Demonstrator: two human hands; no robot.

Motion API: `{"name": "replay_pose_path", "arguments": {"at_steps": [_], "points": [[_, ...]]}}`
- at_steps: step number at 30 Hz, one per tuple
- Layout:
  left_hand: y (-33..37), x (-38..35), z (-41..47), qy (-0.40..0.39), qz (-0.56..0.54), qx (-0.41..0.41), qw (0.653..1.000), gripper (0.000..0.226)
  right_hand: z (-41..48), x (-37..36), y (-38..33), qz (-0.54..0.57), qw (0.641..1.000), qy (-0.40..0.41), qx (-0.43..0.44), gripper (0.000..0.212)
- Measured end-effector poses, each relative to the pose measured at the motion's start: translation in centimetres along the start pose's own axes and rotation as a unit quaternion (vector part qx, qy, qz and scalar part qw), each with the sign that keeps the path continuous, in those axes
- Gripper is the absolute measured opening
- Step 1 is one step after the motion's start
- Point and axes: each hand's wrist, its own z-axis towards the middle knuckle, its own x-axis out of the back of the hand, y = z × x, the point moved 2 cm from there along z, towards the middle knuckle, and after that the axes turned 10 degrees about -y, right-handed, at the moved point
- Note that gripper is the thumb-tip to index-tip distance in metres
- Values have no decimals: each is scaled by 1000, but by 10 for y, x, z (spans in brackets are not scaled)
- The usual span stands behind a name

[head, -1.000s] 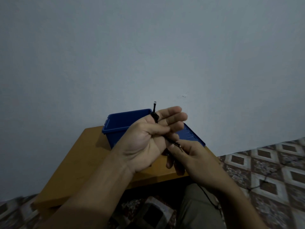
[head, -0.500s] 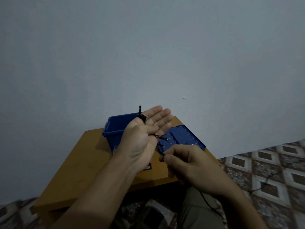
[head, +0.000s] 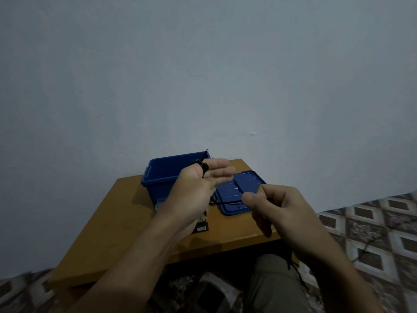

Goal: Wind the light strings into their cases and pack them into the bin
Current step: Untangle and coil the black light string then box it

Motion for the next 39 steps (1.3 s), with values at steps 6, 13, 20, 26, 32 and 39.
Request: {"name": "replay_pose_path", "arguments": {"at_steps": [6,13,20,26,32,39], "points": [[-9,-9,-5,-66,99,79,990,30,0,-6,-3,63,996,-45,36,24],[-17,-14,-11,-240,-73,158,955,34,1,1,-2,41,996,18,78,20],[-12,-12,-13,-336,-80,200,917,74,2,-2,-5,15,991,11,131,13],[-8,-8,-16,-388,-189,222,874,60,3,-2,-5,-27,988,54,144,15],[-3,-8,-22,-487,-252,212,809,51,7,-3,4,-16,992,60,113,11],[1,-11,-28,-497,-273,142,811,11,9,-8,11,-11,996,20,81,26]]}}
